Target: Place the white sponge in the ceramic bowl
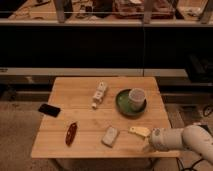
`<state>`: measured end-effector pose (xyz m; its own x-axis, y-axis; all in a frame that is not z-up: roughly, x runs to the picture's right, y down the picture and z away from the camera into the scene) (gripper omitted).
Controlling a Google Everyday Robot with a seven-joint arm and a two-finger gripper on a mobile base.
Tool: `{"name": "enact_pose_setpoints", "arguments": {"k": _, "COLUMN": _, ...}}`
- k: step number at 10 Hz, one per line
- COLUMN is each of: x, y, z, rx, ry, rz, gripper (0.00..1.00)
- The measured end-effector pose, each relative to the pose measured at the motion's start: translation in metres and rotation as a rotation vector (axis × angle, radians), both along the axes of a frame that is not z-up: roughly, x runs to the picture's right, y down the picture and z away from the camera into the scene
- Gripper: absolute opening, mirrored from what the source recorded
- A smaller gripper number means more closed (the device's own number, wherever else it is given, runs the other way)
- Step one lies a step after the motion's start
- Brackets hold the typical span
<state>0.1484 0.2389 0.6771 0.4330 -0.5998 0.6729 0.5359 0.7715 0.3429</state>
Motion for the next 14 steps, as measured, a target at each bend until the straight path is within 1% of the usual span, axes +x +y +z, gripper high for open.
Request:
{"name": "enact_pose_setpoints", "arguments": {"k": 1, "x": -0.014, "y": 0.003, "z": 0.002, "rx": 0.017, "ry": -0.041, "rz": -0.001, "gripper": 0.8}}
{"name": "enact_pose_setpoints", "arguments": {"k": 3, "x": -0.035, "y": 0.011, "z": 0.007, "rx": 0.032, "ry": -0.094, "rz": -0.011, "gripper": 0.8}}
{"name": "enact_pose_setpoints", "arguments": {"k": 4, "x": -0.045, "y": 0.015, "z": 0.011, "rx": 0.04, "ry": -0.115, "rz": -0.018, "gripper": 0.8}}
{"name": "enact_pose_setpoints", "arguments": {"k": 5, "x": -0.054, "y": 0.019, "z": 0.016, "rx": 0.047, "ry": -0.123, "rz": -0.033, "gripper": 0.8}}
{"name": "enact_pose_setpoints", "arguments": {"k": 7, "x": -0.066, "y": 0.025, "z": 0.031, "rx": 0.058, "ry": -0.116, "rz": -0.08, "gripper": 0.8}}
{"name": "enact_pose_setpoints", "arguments": {"k": 9, "x": -0.073, "y": 0.027, "z": 0.044, "rx": 0.057, "ry": -0.096, "rz": -0.099, "gripper": 0.8}}
{"name": "enact_pose_setpoints", "arguments": {"k": 10, "x": -0.078, "y": 0.025, "z": 0.05, "rx": 0.061, "ry": -0.094, "rz": -0.096, "gripper": 0.8}}
{"name": "enact_pose_setpoints", "arguments": {"k": 12, "x": -0.086, "y": 0.018, "z": 0.056, "rx": 0.085, "ry": -0.102, "rz": -0.065, "gripper": 0.8}}
{"name": "enact_pose_setpoints", "arguments": {"k": 14, "x": -0.092, "y": 0.016, "z": 0.063, "rx": 0.122, "ry": -0.103, "rz": -0.043, "gripper": 0.8}}
